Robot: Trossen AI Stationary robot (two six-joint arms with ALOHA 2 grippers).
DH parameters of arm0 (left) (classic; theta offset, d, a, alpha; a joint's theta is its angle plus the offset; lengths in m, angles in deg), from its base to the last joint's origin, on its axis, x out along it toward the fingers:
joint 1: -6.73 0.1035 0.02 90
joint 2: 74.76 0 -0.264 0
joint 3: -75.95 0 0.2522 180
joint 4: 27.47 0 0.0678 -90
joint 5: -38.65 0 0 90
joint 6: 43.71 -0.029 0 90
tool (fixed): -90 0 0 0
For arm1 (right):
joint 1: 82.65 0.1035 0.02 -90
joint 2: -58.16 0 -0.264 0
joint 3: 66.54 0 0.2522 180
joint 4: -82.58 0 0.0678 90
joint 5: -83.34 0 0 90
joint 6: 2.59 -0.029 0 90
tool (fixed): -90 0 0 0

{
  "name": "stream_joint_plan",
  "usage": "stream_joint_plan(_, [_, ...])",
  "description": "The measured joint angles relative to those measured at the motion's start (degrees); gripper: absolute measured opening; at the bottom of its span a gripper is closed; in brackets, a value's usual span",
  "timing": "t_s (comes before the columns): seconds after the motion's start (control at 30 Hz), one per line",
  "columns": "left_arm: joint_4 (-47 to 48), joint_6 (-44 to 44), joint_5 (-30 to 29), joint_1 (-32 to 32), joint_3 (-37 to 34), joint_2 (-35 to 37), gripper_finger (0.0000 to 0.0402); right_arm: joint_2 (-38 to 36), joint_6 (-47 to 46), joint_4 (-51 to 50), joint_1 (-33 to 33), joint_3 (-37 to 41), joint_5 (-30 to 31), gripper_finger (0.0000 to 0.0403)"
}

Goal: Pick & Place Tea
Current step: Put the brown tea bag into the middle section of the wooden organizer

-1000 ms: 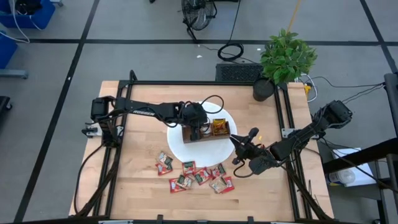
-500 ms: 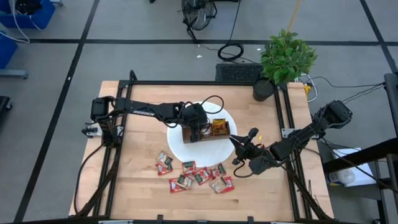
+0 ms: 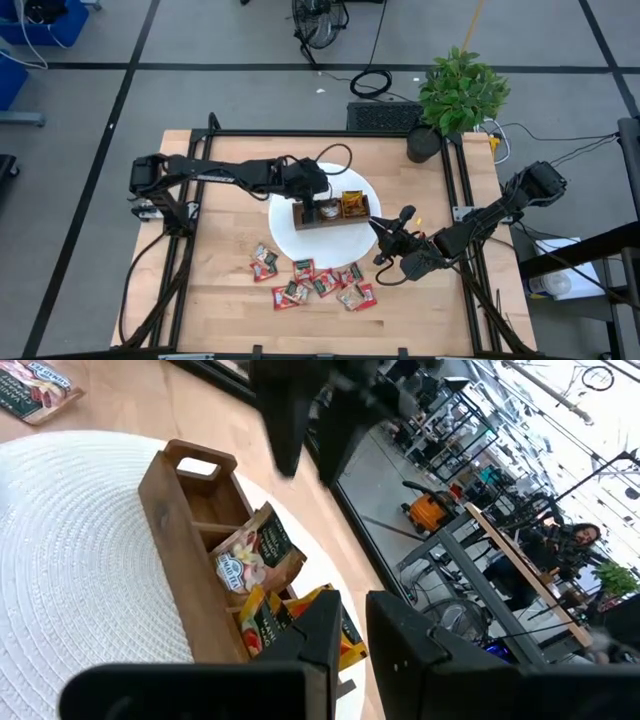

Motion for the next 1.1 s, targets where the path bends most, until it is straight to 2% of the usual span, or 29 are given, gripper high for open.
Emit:
stream_joint_plan(0.2, [8.65, 4.14, 2.08, -1.9, 0.09, 6.8, 0.0241, 0.02, -2.06, -0.8, 1.0, 0.0, -0.06, 0.0043])
stream_joint_plan(0.33, [15.4, 4.7, 2.1, -3.79, 0.07, 9.58, 0.0239, -0.08, -2.96, -1.3, 2.13, 0.0, -3.52, 0.0043])
stream_joint_plan(0.53, [22.54, 11.55, 3.67, -8.81, 0.0, 9.82, 0.0231, -0.5, -3.41, -1.12, 3.38, 0.0, -4.44, 0.0043])
stream_joint_plan(0.63, [22.27, 14.01, 5.78, -11.75, 0.13, 9.1, 0.023, -0.55, -5.02, -0.78, 3.38, 0.0, -4.48, 0.0043])
stream_joint_plan(0.8, [21.98, 16.28, 5.09, -16.7, 0.07, 9.04, 0.023, -0.55, -5.56, -0.8, 3.37, 0.0, -5.33, 0.0043])
stream_joint_plan(0.9, [21.01, 16.53, 5.08, -19.47, 0.07, 8.88, 0.023, -0.55, -5.65, -0.78, 3.37, 0.0, -9.51, 0.0043])
stream_joint_plan(1.03, [17.9, 16.2, 5.08, -22.55, 0.07, 8.94, 0.023, -0.57, -5.52, 0.01, 3.26, 0.01, -22.97, 0.0043])
stream_joint_plan(1.1, [17.07, 16.15, 5.08, -23.54, 0.07, 8.92, 0.023, -0.57, -5.47, 1.92, 3.26, 0.02, -27.6, 0.0045])
